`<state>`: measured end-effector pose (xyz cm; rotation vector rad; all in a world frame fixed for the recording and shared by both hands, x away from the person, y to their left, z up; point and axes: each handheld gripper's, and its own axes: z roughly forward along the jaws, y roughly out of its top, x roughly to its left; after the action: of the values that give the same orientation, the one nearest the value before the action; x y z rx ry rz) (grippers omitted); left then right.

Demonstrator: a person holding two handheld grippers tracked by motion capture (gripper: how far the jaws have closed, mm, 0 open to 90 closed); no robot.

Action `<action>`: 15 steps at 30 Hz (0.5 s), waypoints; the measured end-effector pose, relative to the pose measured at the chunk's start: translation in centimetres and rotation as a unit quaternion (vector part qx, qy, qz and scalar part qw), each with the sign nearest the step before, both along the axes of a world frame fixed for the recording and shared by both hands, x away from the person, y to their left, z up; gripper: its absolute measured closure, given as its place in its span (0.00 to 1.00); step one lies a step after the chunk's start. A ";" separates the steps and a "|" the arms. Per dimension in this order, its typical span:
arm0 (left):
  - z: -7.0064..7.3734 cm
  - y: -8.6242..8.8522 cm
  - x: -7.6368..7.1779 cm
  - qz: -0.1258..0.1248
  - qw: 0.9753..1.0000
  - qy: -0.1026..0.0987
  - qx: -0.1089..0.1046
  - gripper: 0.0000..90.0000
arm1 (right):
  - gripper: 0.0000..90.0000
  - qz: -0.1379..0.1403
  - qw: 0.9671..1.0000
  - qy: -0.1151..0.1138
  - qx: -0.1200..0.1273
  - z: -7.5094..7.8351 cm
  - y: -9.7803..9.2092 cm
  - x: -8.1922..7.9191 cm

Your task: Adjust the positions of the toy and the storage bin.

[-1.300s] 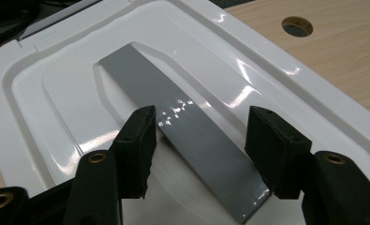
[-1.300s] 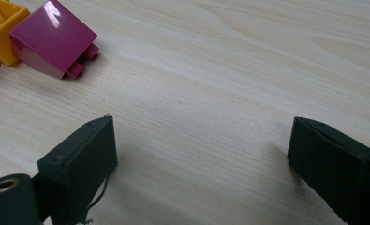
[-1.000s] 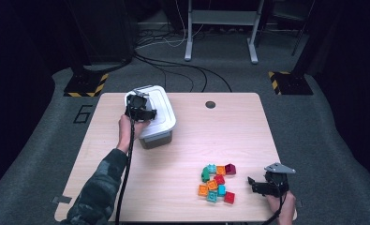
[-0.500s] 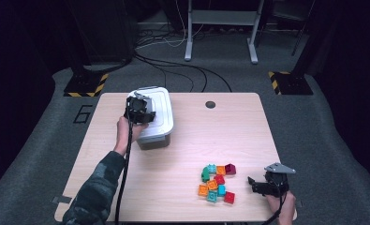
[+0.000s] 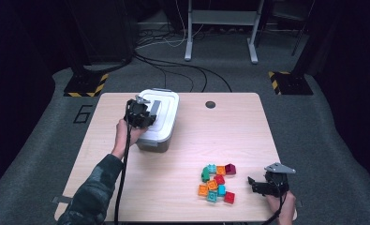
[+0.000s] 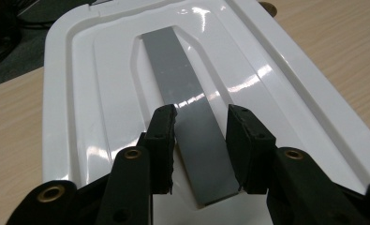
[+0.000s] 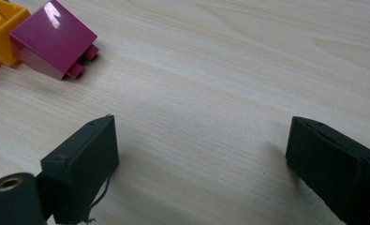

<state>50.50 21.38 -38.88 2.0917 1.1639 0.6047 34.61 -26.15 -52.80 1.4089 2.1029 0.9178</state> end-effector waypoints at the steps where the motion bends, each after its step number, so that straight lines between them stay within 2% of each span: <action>1: 0.0 0.0 -0.1 -0.003 1.000 0.000 0.001 0.71 | 0.09 0.000 1.000 0.000 -0.001 0.0 0.0 0.0; 10: 0.0 0.6 -1.3 -0.025 1.000 0.002 -0.002 0.73 | 0.09 0.000 1.000 0.000 0.000 0.0 0.0 0.0; 15: 0.1 0.4 -1.2 -0.029 1.000 0.005 0.006 0.72 | 0.09 0.000 1.000 0.000 -0.001 0.0 0.0 0.0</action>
<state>49.33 21.81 -38.76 2.1319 1.1039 0.5768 34.61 -26.16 -52.80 1.4081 2.1020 0.9161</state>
